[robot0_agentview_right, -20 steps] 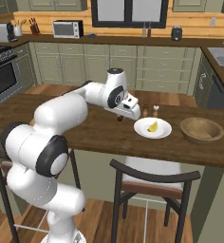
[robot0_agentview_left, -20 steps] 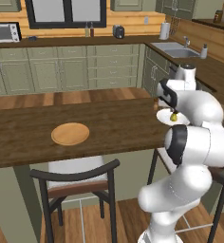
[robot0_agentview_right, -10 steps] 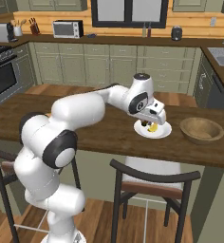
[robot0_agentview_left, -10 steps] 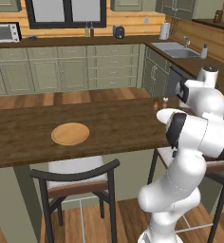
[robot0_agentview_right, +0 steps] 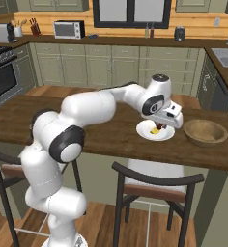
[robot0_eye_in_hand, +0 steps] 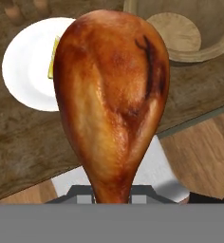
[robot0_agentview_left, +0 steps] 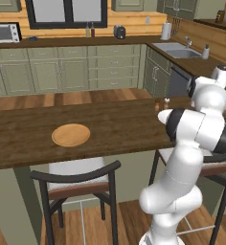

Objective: Pick the chicken drumstick and lemon wedge from their plates and place them in the bowl. Then put the bowl in the fridge.

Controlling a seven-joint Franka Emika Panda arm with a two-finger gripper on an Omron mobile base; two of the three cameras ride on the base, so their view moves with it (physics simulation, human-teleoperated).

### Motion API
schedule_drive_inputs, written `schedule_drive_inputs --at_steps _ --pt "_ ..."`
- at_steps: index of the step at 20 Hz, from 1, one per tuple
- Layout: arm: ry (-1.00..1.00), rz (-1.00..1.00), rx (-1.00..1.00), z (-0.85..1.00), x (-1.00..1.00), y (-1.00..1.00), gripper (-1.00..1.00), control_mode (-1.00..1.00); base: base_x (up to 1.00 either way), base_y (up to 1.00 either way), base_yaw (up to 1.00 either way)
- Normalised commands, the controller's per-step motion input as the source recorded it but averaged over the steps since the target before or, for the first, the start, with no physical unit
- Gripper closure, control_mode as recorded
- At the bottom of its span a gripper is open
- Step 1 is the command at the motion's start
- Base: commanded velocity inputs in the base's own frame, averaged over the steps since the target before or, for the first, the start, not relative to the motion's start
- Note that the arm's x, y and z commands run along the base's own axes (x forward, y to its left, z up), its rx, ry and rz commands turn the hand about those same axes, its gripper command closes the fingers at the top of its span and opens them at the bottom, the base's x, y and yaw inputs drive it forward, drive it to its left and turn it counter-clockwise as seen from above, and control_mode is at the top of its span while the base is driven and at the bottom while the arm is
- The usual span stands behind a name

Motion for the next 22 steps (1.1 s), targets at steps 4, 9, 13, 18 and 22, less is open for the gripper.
schedule_drive_inputs --at_steps 4,9,13,18,22 --pt "0.0 0.0 0.0 0.0 -0.05 0.0 1.0 -1.0 0.0 0.0 0.0" --pt "0.0 0.0 0.0 0.0 -0.03 -0.04 1.0 1.0 -0.02 -0.09 0.0" --pt "0.0 0.0 0.0 0.0 0.0 0.0 1.0 1.0 -0.09 -0.98 0.02" --pt "0.0 0.0 0.0 0.0 0.0 0.0 1.0 1.0 -0.06 -0.97 0.0" --pt "0.0 0.0 0.0 0.0 0.0 0.0 1.0 1.0 0.31 -0.43 0.0"
